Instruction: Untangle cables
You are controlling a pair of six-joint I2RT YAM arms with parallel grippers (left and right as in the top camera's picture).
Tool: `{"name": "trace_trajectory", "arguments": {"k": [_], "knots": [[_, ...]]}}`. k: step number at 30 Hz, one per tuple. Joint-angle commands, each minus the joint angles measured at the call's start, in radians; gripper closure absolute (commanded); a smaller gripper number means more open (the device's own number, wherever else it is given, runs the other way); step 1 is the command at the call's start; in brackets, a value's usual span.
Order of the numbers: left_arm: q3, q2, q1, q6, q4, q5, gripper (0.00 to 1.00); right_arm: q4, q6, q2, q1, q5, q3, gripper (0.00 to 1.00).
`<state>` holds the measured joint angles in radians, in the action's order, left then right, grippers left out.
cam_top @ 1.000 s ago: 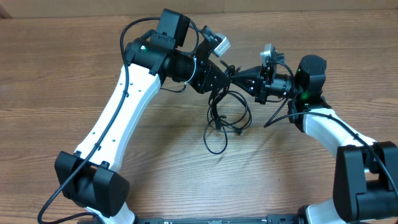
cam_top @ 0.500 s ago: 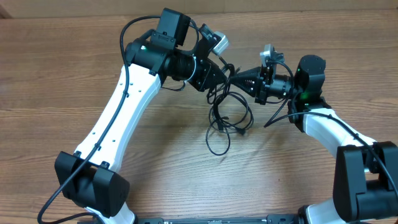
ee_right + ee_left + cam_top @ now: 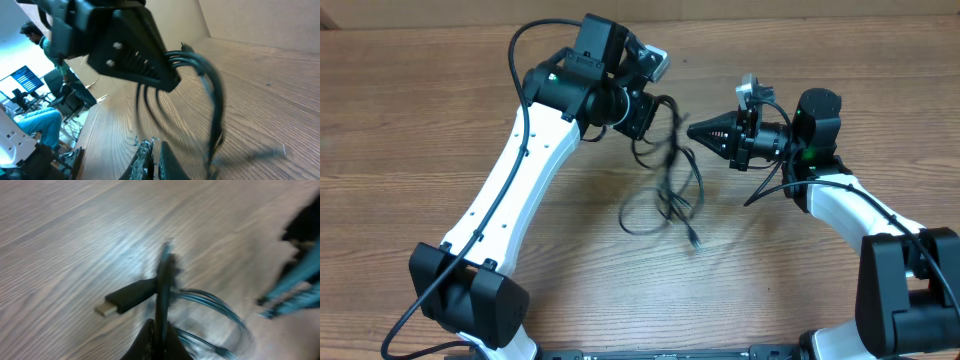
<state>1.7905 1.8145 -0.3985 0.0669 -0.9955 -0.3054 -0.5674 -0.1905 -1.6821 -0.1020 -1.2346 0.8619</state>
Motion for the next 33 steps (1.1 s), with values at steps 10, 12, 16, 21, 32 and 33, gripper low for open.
{"name": "trace_trajectory", "arguments": {"k": [10, 12, 16, 21, 32, 33], "knots": [[0.017, 0.005, 0.007, 0.041, -0.006, -0.225, 0.96, -0.003, 0.005, 0.017, -0.009, -0.023, 0.009, 0.60], [0.017, 0.005, 0.006, 0.071, -0.022, -0.352, 0.96, -0.003, 0.019, 0.017, -0.009, -0.015, 0.009, 0.33], [0.017, 0.005, 0.005, 0.084, -0.065, -0.525, 0.96, -0.003, 0.042, 0.017, -0.009, 0.045, 0.009, 0.30], [0.017, 0.005, 0.005, 0.083, -0.073, -0.579, 0.96, -0.003, 0.043, 0.017, -0.009, 0.064, 0.009, 0.36], [0.017, 0.005, 0.006, 0.077, -0.037, -0.552, 0.96, 0.006, 0.043, 0.017, -0.009, 0.063, 0.009, 0.89], [0.017, 0.005, 0.007, 0.064, -0.028, -0.533, 0.96, 0.013, 0.043, 0.017, -0.009, 0.063, 0.009, 0.91]]}}
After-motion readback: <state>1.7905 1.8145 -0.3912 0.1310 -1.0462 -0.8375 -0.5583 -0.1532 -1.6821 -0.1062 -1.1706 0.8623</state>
